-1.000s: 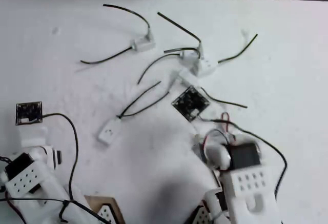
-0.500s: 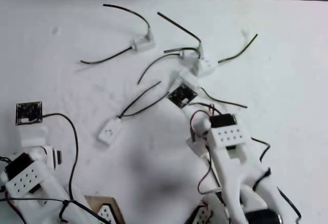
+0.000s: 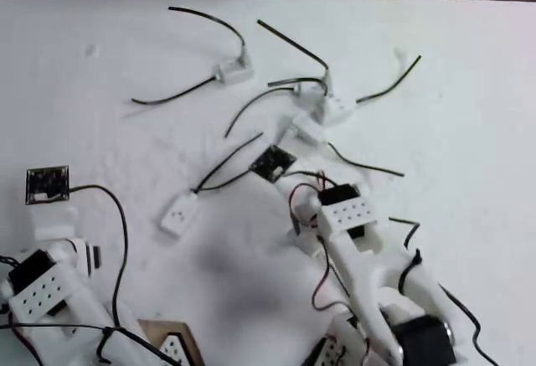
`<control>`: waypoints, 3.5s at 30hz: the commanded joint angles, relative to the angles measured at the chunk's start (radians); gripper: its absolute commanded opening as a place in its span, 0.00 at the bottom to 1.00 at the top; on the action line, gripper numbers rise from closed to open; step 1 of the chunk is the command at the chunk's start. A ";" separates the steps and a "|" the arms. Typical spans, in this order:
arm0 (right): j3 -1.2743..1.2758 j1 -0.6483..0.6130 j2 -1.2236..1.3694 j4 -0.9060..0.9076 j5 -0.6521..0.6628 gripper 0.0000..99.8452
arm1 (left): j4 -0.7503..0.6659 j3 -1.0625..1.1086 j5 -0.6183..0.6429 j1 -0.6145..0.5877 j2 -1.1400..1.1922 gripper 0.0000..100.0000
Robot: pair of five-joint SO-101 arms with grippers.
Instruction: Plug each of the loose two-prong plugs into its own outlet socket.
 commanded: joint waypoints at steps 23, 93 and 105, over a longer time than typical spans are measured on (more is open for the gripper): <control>-0.098 -0.255 -0.972 -0.240 -0.555 0.02 | -0.014 0.000 -0.008 0.010 -0.015 0.20; 0.072 0.294 0.202 -0.845 0.689 0.23 | -0.014 0.000 -0.008 0.010 -0.015 0.20; 0.018 0.251 0.292 -0.946 0.637 0.03 | -0.014 0.000 -0.008 0.010 -0.015 0.20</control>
